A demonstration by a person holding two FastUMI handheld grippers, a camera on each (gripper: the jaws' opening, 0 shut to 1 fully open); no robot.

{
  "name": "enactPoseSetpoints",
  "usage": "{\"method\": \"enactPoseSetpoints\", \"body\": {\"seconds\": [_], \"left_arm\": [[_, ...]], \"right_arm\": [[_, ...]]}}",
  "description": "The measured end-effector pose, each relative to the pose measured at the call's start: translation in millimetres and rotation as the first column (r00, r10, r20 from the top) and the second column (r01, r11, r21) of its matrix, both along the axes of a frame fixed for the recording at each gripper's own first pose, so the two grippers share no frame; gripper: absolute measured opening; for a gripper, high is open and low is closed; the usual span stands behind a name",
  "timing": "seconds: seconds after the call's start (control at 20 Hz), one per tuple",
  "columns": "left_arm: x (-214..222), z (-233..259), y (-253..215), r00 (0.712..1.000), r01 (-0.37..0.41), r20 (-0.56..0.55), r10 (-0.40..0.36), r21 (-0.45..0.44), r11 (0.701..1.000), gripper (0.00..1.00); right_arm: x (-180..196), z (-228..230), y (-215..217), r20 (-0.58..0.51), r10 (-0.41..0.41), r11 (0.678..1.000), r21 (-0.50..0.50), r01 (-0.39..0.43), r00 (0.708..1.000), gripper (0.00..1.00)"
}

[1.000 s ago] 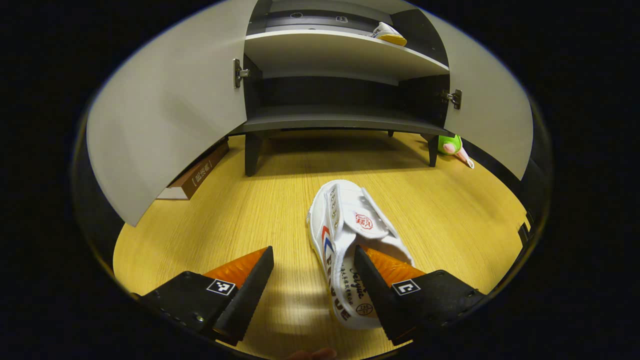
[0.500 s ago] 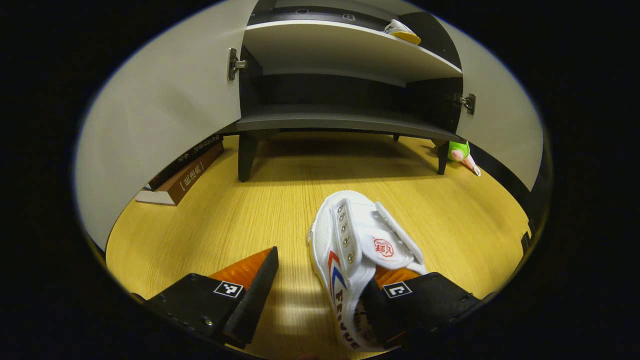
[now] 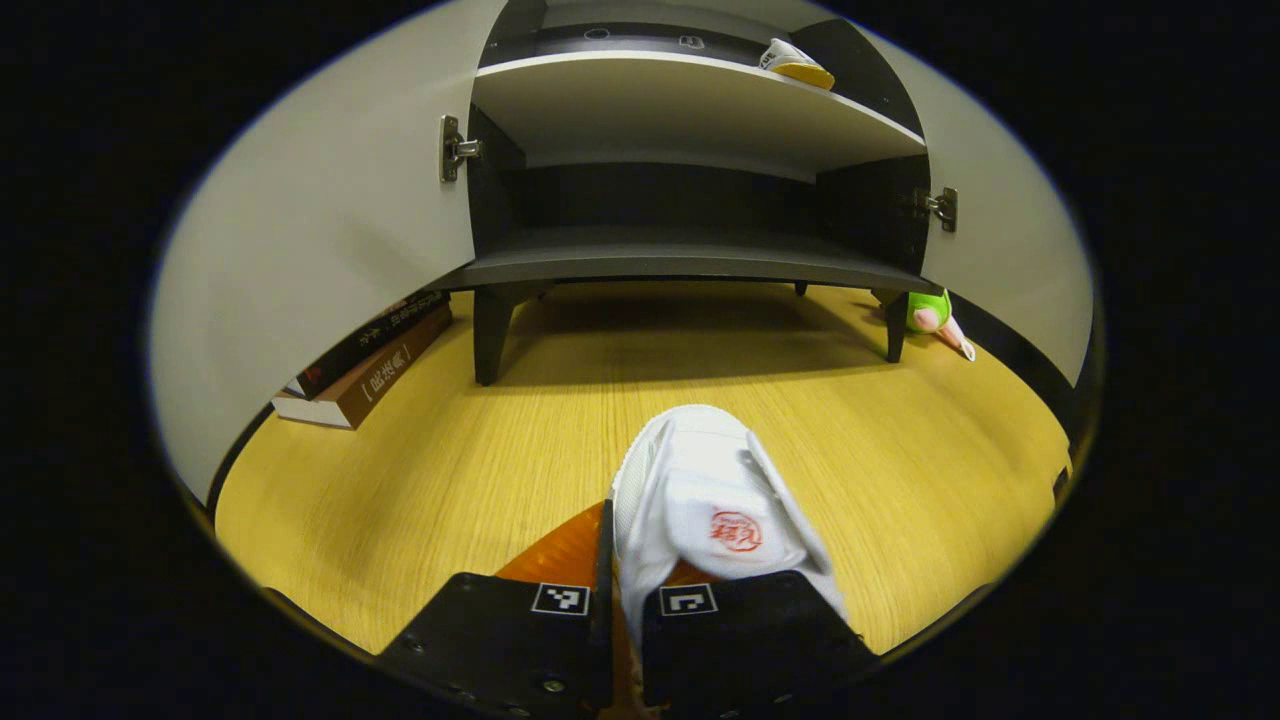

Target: Grab one shoe with the right hand and put it into the shoe cabinet, grab the other shoe with the left hand and put it into the shoe cabinet; then close the right door with the right hand and the left door with the left hand.

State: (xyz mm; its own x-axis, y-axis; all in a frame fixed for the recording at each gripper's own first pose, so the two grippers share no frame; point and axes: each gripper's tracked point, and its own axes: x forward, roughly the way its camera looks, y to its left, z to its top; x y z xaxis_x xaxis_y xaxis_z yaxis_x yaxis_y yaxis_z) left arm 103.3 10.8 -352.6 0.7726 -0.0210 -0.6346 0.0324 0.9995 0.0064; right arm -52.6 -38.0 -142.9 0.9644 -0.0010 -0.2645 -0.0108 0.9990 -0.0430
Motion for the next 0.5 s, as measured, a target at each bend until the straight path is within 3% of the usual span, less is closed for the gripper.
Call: {"method": "enactPoseSetpoints", "body": {"seconds": [0.1,0.15,0.25,0.5], "left_arm": [[-1,0,0,1.0,-0.008,0.0,0.008,-0.024,1.0,0.14],[-3,1,1,1.0,-0.011,0.002,0.011,-0.029,1.0,0.02],[-9,9,2,1.0,-0.028,0.0,0.028,-0.04,0.999,0.0],[-30,98,-3,0.991,-0.02,0.135,0.025,-0.034,0.999,0.0]], "right_arm": [[2,-2,0,-0.003,0.003,1.0,-0.004,-0.003,1.0,0.88],[2,-3,2,-0.003,0.006,1.0,-0.003,-0.006,1.0,0.88],[2,-3,5,-0.005,0.013,1.0,-0.001,-0.013,1.0,0.88],[4,-4,10,-0.002,0.03,1.0,0.005,-0.03,1.0,0.88]]}}
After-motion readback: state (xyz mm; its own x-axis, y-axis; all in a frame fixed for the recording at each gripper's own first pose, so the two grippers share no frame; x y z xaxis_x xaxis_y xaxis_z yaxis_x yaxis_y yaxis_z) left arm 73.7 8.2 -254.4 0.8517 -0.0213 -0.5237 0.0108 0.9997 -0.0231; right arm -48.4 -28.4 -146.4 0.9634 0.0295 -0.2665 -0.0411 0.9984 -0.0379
